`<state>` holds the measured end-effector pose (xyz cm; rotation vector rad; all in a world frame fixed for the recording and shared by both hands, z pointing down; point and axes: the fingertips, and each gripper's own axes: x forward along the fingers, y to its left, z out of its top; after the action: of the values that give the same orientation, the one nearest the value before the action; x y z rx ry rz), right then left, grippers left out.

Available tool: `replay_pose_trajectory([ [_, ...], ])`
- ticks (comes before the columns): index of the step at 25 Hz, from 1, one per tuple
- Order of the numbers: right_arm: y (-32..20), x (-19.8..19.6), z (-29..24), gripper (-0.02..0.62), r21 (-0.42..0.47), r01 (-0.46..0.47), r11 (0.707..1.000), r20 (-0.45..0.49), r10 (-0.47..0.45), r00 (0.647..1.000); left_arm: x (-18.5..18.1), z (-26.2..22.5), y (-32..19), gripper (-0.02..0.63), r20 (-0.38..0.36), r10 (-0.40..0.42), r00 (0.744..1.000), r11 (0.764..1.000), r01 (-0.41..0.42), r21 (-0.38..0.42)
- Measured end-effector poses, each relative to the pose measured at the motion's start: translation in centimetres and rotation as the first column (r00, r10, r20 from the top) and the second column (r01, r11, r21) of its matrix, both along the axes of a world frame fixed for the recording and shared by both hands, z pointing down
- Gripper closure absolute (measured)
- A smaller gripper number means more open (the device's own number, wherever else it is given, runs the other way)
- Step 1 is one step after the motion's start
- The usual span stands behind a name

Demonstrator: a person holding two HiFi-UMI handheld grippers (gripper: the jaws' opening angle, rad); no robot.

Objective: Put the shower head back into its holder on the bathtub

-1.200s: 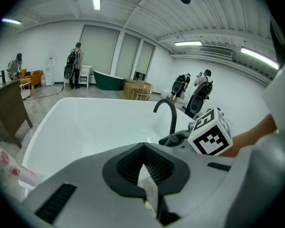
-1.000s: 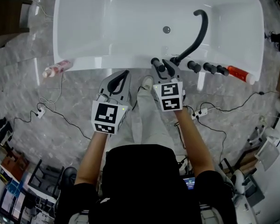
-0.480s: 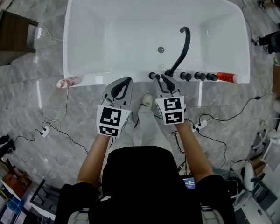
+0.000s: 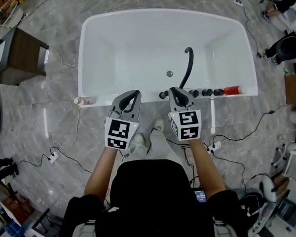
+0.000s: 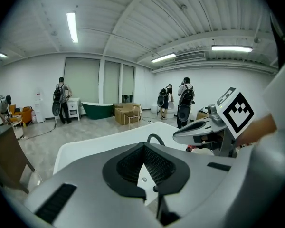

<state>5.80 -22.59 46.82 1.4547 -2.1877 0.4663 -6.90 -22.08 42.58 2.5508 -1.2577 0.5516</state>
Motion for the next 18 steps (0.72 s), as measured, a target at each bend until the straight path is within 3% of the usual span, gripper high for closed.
replay_pose_trajectory([
  [4, 1.2, 0.5, -3.8, 0.572, 0.041, -0.041, 0.998, 0.003, 0.041, 0.999, 0.0, -3.1, 1.7, 0.594, 0.006, 0.007, 1.0, 0.999, -0.007, 0.04],
  [10, 2.4, -0.1, -9.6, 0.572, 0.158, -0.033, 0.987, 0.026, 0.029, 0.999, 0.1, -7.5, 3.3, 0.594, -0.016, 0.019, 1.0, 0.993, -0.017, 0.117],
  [18, 3.2, 0.3, -16.9, 0.572, 0.303, -0.039, 0.952, 0.064, 0.02, 0.998, 0.6, -14.1, 3.4, 0.595, -0.02, 0.024, 1.0, 0.969, -0.019, 0.246],
])
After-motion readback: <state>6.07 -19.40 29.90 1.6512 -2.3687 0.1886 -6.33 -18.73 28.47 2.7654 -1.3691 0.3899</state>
